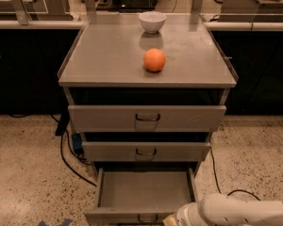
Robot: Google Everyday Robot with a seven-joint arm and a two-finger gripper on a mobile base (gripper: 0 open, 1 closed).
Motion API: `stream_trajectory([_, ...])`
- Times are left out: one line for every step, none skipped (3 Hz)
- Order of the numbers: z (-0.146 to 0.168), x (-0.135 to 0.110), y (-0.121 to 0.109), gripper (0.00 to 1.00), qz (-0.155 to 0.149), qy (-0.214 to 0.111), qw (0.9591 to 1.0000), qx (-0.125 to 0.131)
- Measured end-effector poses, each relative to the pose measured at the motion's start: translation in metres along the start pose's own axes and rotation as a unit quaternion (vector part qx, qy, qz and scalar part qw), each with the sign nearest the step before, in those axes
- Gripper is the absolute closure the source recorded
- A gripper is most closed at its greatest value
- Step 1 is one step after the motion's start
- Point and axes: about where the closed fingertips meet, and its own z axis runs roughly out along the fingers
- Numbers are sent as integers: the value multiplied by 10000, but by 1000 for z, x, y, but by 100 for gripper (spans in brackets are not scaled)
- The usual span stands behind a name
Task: Close bottom drawer
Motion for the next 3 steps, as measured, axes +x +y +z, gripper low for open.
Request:
stream_trajectory([70,18,-30,100,395,-68,9990,176])
stream_trajectory([100,21,-54,100,713,-334,9955,536])
stream_trajectory([99,10,-63,100,701,-582,9933,706])
